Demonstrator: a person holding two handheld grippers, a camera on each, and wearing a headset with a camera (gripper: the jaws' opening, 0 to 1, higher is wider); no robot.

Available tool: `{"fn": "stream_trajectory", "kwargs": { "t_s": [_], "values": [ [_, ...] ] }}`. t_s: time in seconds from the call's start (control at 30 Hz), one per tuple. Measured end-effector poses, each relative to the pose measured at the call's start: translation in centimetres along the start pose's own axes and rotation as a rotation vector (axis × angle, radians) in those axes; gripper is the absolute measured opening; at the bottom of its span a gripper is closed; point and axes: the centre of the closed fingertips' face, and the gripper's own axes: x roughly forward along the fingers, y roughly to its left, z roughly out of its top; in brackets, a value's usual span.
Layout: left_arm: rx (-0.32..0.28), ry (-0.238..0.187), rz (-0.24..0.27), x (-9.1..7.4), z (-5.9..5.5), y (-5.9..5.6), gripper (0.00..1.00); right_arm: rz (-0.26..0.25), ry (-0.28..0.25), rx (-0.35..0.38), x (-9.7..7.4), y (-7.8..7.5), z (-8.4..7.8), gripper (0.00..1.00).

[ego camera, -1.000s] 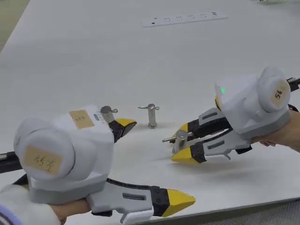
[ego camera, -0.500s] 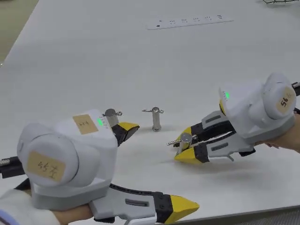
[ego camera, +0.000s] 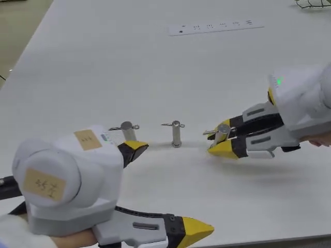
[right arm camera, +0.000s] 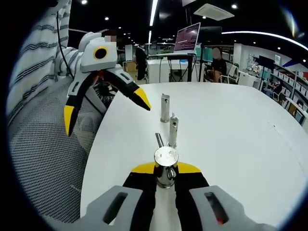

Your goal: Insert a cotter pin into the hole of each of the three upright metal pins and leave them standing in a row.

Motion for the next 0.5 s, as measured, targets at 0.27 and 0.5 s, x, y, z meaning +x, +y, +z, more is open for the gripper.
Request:
{"fn": "stream_trajectory", "kwargs": {
  "t_s": [0.27, 0.5],
  "values": [
    [-0.011, 0.015, 0.007, -0.1, -0.4, 0.0, 0.97, -0.035, 0.010, 0.026, -1.4, -2.0, -1.2, 0.09],
    [-0.025, 0.026, 0.011, -0.1, -0.7, 0.1, 0.96, -0.050, 0.012, 0.032, -1.4, -2.7, -2.0, 0.09]
  ]
}}
